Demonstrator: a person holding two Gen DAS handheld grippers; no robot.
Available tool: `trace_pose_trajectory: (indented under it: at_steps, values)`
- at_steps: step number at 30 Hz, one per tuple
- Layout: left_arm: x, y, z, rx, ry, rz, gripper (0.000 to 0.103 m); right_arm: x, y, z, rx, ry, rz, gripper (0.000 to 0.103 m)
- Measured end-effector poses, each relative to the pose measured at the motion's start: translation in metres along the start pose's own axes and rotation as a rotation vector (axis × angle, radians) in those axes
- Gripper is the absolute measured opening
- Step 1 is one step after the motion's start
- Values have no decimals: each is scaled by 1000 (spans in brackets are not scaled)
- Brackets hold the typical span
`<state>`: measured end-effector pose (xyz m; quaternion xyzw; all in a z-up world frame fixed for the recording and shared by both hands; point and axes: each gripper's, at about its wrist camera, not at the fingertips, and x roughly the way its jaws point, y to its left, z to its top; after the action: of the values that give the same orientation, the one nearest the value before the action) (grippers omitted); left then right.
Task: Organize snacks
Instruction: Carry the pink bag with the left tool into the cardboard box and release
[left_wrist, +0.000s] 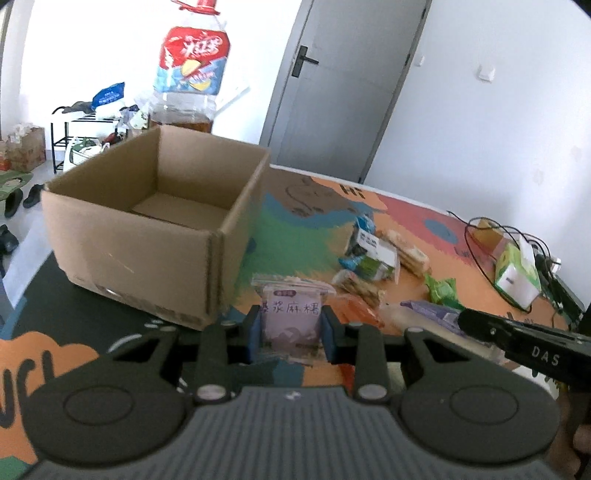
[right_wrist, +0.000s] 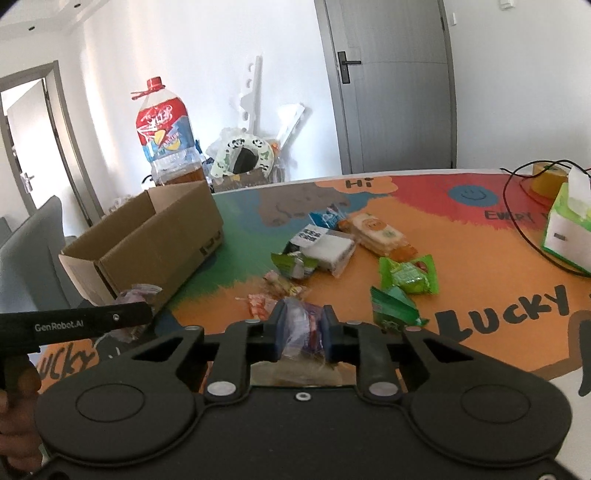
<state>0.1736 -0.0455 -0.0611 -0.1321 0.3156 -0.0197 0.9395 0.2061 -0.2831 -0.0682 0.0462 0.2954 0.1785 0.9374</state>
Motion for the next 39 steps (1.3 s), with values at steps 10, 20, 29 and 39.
trace_pose_trajectory:
  at_steps: [10,20,29,39]
  values:
    - [-25,12,17,21,-62,15,31,-5,14,17,-23,-52,30,19]
    - [-52,13,28,41,-96,16,31,-2,39,35,-67,-95,109,19]
    - [-71,12,34,49,-129,12,30,-5,59,45,-90,-121,174,19]
    - [-85,36,51,49,-191,60,30,-1,82,52,-111,-124,217,19]
